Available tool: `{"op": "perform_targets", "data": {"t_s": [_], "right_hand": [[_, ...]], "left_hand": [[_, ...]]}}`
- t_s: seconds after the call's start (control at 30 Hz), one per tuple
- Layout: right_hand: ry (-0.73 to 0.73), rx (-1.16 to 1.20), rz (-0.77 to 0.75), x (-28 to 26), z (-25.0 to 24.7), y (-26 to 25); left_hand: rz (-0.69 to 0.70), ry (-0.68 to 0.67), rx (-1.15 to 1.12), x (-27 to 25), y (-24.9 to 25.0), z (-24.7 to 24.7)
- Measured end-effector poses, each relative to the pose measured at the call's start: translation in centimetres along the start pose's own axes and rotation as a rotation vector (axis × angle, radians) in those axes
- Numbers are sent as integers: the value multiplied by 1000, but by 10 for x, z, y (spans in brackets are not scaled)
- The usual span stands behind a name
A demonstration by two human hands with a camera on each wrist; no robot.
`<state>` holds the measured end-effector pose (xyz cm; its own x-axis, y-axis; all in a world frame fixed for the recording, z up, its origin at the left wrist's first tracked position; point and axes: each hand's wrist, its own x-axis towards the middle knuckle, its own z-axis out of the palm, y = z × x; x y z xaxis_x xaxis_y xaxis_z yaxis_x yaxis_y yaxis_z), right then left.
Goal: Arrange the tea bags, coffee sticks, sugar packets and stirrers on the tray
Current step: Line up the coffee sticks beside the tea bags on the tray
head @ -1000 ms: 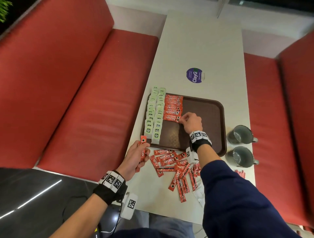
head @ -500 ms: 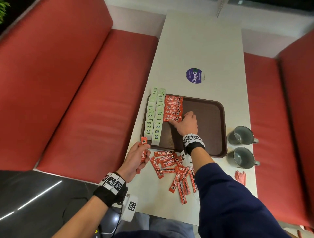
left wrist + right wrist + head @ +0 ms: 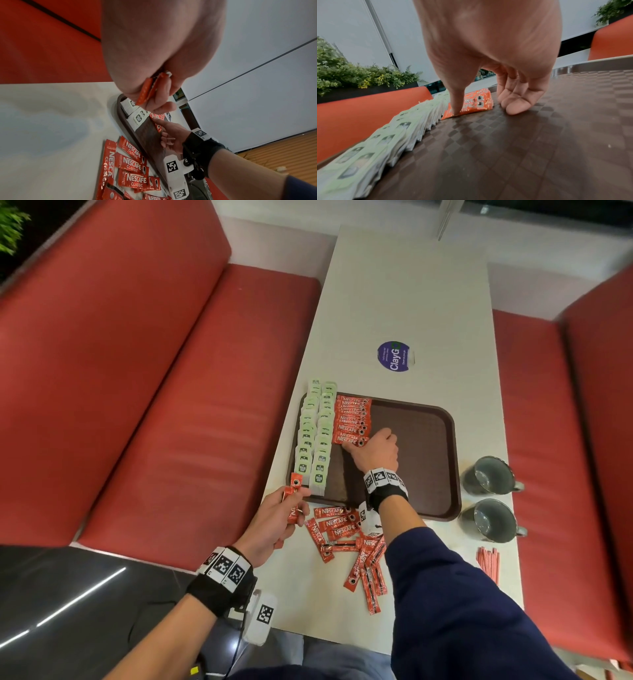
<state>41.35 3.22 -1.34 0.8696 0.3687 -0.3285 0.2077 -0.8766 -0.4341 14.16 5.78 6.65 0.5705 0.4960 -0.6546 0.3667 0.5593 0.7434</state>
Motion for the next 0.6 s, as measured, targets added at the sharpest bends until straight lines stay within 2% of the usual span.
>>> {"op": "perform_targets", "data": {"t_s": [0.1, 0.2, 0.23, 0.3, 0.4, 0.5, 0.6], "right_hand": [[23, 60, -8, -11, -14, 1], [37, 209, -126, -40, -40, 0], [1, 283, -181, -56, -51, -1], [-175, 431, -266, -95, -71, -7], [-449, 477, -395, -149, -87, -9], [-464, 549, -451, -171, -84, 0], [-454, 761, -381, -179, -86, 11]], "left_hand": [[85, -19, 55, -9, 6, 1], [142, -44, 97, -17, 12, 4], [155, -49, 97, -20, 14, 5], [187, -66, 76, -24, 18, 7], [246, -100, 83, -28, 21, 13], [285, -121, 102, -30, 20, 17], [343, -117, 152, -35, 22, 15]]}}
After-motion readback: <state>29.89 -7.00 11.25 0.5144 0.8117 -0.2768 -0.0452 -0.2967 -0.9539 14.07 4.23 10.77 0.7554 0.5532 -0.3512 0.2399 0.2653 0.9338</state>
